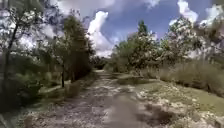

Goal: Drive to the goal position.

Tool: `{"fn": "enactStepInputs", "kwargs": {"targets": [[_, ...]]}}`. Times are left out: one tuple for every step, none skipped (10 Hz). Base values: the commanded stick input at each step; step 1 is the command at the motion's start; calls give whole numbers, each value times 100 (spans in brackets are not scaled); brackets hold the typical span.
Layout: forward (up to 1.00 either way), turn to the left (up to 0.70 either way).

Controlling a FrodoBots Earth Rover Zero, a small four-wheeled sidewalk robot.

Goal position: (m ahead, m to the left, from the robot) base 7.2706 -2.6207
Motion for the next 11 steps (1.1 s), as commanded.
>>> {"fn": "enactStepInputs", "kwargs": {"targets": [[100,0],[100,0],[100,0],[100,0],[100,0],[100,0],[100,0],[100,0],[100,0],[100,0],[100,-7]]}}
